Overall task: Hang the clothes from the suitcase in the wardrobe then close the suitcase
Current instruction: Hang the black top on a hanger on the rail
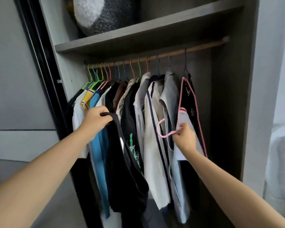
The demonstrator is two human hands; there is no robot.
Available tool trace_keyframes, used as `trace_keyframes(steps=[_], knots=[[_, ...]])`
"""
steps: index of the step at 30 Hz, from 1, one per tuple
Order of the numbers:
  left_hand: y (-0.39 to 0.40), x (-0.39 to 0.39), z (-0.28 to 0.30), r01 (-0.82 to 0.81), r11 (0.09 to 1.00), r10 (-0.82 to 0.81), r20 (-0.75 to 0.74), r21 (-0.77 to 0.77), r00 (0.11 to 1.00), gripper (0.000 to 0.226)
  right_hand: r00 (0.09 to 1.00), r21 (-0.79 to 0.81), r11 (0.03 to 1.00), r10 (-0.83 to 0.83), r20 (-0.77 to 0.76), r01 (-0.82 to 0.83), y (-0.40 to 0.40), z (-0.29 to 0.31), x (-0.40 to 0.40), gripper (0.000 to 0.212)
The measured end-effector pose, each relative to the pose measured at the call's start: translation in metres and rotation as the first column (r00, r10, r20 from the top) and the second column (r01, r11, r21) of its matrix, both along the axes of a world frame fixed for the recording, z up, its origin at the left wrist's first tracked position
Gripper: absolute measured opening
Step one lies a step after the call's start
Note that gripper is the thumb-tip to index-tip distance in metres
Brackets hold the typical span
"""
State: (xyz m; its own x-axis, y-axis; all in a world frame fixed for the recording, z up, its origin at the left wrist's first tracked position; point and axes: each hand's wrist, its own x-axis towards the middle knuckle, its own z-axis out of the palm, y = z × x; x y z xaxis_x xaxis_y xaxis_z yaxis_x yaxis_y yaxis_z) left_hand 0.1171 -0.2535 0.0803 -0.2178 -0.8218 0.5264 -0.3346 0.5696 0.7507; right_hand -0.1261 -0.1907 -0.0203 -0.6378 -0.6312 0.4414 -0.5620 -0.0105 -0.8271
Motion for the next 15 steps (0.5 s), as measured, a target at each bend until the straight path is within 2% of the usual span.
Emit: trace_keyframes(steps=[3,7,8,10,12,15], knots=[[0.021,0.02,-0.008,0.025,0.999,-0.022,0.1,-0.029,0.995,0.034,0.998,-0.149,0.987,-0.064,0.007,0.065,0.025,0.024,0.023,0.026],[0.036,0.058,-0.018,0.029,1.0,-0.026,0.224,-0.008,0.974,0.033,0.984,-0.326,0.944,-0.001,-0.175,-0.057,0.078,0.035,0.053,0.041],[0.038,0.066,-0.02,0.02,1.0,-0.017,0.24,-0.01,0.971,0.034,0.97,-0.308,0.946,0.026,-0.242,-0.102,0.09,0.039,0.059,0.044],[0.044,0.082,-0.026,0.004,1.0,-0.004,0.246,-0.001,0.969,0.035,0.932,-0.162,0.953,0.199,-0.303,-0.256,0.108,0.048,0.07,0.047],[0.054,0.099,-0.032,-0.013,1.0,0.012,0.253,0.005,0.967,0.034,0.893,0.01,0.923,0.375,-0.247,-0.385,0.12,0.056,0.079,0.045],[0.064,0.127,-0.039,-0.038,0.999,0.037,0.273,-0.001,0.961,0.032,0.843,0.076,0.849,0.528,-0.107,-0.522,0.124,0.061,0.083,0.045]])
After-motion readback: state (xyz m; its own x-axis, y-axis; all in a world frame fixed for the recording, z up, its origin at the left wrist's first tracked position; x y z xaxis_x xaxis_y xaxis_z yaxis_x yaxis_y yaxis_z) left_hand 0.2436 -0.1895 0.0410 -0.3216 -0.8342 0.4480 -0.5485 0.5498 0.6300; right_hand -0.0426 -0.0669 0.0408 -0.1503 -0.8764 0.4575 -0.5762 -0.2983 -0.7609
